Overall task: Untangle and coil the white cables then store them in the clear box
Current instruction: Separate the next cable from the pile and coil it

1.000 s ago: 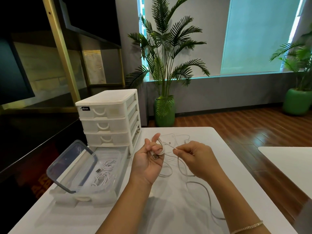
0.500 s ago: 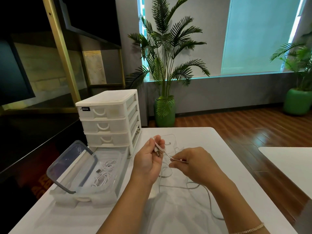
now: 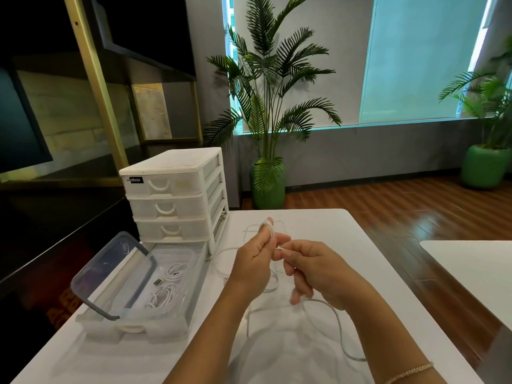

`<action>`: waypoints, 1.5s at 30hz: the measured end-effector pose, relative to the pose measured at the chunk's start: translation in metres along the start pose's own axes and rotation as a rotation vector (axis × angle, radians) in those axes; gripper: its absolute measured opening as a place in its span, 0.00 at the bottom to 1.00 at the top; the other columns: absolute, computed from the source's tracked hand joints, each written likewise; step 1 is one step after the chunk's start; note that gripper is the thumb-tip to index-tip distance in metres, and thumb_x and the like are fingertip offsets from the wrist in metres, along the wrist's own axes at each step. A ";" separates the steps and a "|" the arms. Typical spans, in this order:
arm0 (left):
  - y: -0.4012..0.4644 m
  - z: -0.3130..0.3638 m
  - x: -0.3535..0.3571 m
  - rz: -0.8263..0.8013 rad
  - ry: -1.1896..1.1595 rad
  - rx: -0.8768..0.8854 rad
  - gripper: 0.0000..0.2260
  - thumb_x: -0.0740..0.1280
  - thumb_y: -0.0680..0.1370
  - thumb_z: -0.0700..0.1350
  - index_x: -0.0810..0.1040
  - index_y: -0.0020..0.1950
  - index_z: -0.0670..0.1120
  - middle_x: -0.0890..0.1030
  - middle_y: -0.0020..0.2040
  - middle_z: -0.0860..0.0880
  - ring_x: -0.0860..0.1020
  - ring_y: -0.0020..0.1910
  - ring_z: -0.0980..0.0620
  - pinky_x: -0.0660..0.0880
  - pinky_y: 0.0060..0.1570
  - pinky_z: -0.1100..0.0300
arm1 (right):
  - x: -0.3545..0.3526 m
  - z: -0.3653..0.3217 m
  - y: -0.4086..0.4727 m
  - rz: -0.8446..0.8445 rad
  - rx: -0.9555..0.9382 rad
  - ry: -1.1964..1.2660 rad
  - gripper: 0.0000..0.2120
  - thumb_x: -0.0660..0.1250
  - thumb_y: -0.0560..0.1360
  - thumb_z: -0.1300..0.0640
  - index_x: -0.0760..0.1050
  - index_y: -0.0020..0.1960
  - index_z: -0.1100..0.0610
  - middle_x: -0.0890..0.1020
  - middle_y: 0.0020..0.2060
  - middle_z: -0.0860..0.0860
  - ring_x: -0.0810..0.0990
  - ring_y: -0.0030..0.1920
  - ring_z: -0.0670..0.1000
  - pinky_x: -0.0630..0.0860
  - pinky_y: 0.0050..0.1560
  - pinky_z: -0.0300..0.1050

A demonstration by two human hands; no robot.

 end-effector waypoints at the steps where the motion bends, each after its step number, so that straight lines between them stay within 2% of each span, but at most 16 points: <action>1: 0.001 -0.002 0.001 -0.007 0.015 -0.002 0.18 0.51 0.82 0.47 0.68 0.71 0.48 0.71 0.62 0.63 0.70 0.63 0.62 0.65 0.47 0.84 | -0.002 0.001 0.001 0.028 0.007 -0.038 0.12 0.58 0.79 0.57 0.78 0.43 0.58 0.73 0.26 0.49 0.66 0.19 0.45 0.72 0.24 0.38; 3: 0.002 -0.006 0.002 -0.020 0.052 0.010 0.19 0.51 0.83 0.46 0.62 0.74 0.47 0.67 0.70 0.56 0.65 0.70 0.58 0.62 0.55 0.78 | -0.006 0.000 0.003 0.098 -0.011 -0.141 0.12 0.60 0.79 0.54 0.79 0.41 0.54 0.73 0.24 0.46 0.65 0.21 0.43 0.65 0.23 0.36; 5: 0.002 -0.008 0.004 -0.043 0.054 0.033 0.19 0.51 0.83 0.45 0.62 0.74 0.47 0.66 0.73 0.52 0.63 0.72 0.55 0.62 0.61 0.71 | -0.010 -0.005 0.005 0.165 -0.082 -0.230 0.13 0.61 0.78 0.53 0.78 0.37 0.50 0.77 0.29 0.44 0.73 0.29 0.43 0.69 0.31 0.33; 7: 0.001 -0.008 0.007 -0.082 0.073 0.061 0.18 0.51 0.83 0.44 0.65 0.72 0.47 0.70 0.69 0.51 0.69 0.68 0.56 0.66 0.63 0.67 | -0.014 -0.008 0.006 0.220 -0.139 -0.253 0.13 0.61 0.78 0.53 0.77 0.36 0.50 0.80 0.35 0.45 0.78 0.39 0.45 0.73 0.42 0.37; 9: 0.000 -0.007 0.009 -0.113 0.144 0.098 0.16 0.51 0.83 0.43 0.70 0.68 0.47 0.77 0.57 0.53 0.75 0.55 0.58 0.71 0.56 0.70 | -0.018 -0.009 0.006 0.262 -0.154 -0.236 0.13 0.61 0.77 0.52 0.78 0.36 0.53 0.81 0.35 0.49 0.78 0.40 0.48 0.75 0.46 0.41; 12: -0.001 -0.007 0.012 -0.137 0.253 0.128 0.12 0.52 0.82 0.44 0.75 0.50 0.45 0.76 0.40 0.54 0.75 0.43 0.55 0.72 0.47 0.68 | -0.025 -0.007 0.006 0.323 -0.170 -0.187 0.13 0.62 0.76 0.50 0.77 0.36 0.54 0.81 0.36 0.50 0.79 0.42 0.49 0.76 0.46 0.42; 18: -0.001 -0.002 0.011 -0.164 0.224 0.119 0.15 0.54 0.82 0.47 0.71 0.36 0.52 0.72 0.33 0.53 0.70 0.35 0.57 0.69 0.37 0.73 | -0.032 -0.016 0.001 0.409 -0.276 -0.285 0.10 0.66 0.74 0.50 0.76 0.36 0.52 0.81 0.34 0.48 0.80 0.39 0.47 0.77 0.43 0.40; 20: -0.002 -0.005 0.012 -0.195 0.154 0.068 0.16 0.54 0.82 0.47 0.74 0.37 0.54 0.72 0.32 0.53 0.70 0.34 0.58 0.70 0.39 0.72 | -0.037 -0.018 -0.002 0.433 -0.286 -0.309 0.08 0.68 0.72 0.51 0.76 0.36 0.51 0.80 0.32 0.45 0.79 0.37 0.45 0.75 0.40 0.37; 24: -0.004 -0.006 0.014 -0.280 -0.134 -0.023 0.16 0.53 0.82 0.45 0.77 0.41 0.48 0.71 0.30 0.54 0.70 0.33 0.57 0.70 0.40 0.66 | -0.046 -0.011 0.000 0.441 -0.242 -0.174 0.05 0.68 0.72 0.51 0.78 0.39 0.49 0.81 0.39 0.44 0.78 0.43 0.46 0.73 0.39 0.36; 27: -0.005 -0.002 0.011 -0.310 -0.332 -0.028 0.16 0.52 0.82 0.42 0.76 0.42 0.43 0.71 0.28 0.54 0.69 0.33 0.55 0.68 0.38 0.63 | -0.037 -0.007 0.002 0.309 -0.206 -0.029 0.06 0.66 0.75 0.53 0.81 0.48 0.49 0.81 0.47 0.42 0.80 0.44 0.47 0.73 0.28 0.35; 30: -0.004 -0.001 0.009 -0.313 -0.430 -0.027 0.17 0.51 0.82 0.43 0.76 0.41 0.41 0.72 0.28 0.53 0.69 0.32 0.55 0.69 0.38 0.62 | -0.030 -0.009 0.000 0.197 -0.212 0.040 0.09 0.65 0.75 0.57 0.81 0.52 0.50 0.82 0.50 0.42 0.81 0.44 0.47 0.75 0.27 0.36; 34: -0.004 -0.002 0.009 -0.303 -0.544 -0.054 0.21 0.52 0.81 0.44 0.80 0.36 0.46 0.72 0.27 0.52 0.69 0.31 0.54 0.70 0.37 0.62 | -0.025 -0.010 0.000 0.152 -0.240 0.020 0.08 0.66 0.74 0.58 0.82 0.46 0.47 0.84 0.46 0.42 0.78 0.35 0.51 0.72 0.25 0.37; 38: -0.007 0.001 0.013 -0.286 -0.611 -0.091 0.19 0.50 0.82 0.43 0.76 0.39 0.41 0.71 0.26 0.50 0.70 0.30 0.52 0.71 0.36 0.62 | -0.030 -0.010 0.001 0.215 -0.281 0.019 0.09 0.67 0.74 0.60 0.83 0.42 0.48 0.85 0.42 0.45 0.74 0.32 0.56 0.70 0.23 0.38; 40: -0.008 0.001 0.015 -0.285 -0.660 -0.112 0.18 0.50 0.82 0.44 0.76 0.41 0.40 0.71 0.27 0.49 0.70 0.31 0.52 0.72 0.37 0.62 | -0.031 -0.010 0.002 0.241 -0.285 0.003 0.09 0.67 0.74 0.60 0.82 0.41 0.48 0.85 0.40 0.44 0.75 0.31 0.54 0.71 0.24 0.37; 43: -0.009 -0.004 0.018 -0.268 -0.753 -0.208 0.23 0.48 0.82 0.49 0.78 0.41 0.40 0.72 0.27 0.47 0.71 0.30 0.52 0.73 0.40 0.60 | -0.031 -0.012 0.002 0.267 -0.294 -0.027 0.08 0.66 0.74 0.60 0.82 0.43 0.50 0.84 0.40 0.44 0.77 0.28 0.42 0.70 0.27 0.29; 45: -0.009 -0.005 0.018 -0.246 -0.779 -0.232 0.26 0.48 0.82 0.50 0.80 0.37 0.42 0.71 0.25 0.48 0.71 0.28 0.53 0.73 0.39 0.61 | -0.029 -0.013 0.002 0.266 -0.303 -0.015 0.07 0.66 0.74 0.60 0.82 0.44 0.51 0.84 0.40 0.45 0.75 0.26 0.39 0.69 0.27 0.27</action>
Point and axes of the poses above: each hand's wrist, its own y-axis towards the middle knuckle, its own x-axis out of the palm, z = x × y, the point moved 7 cm from there along y, towards the middle knuckle
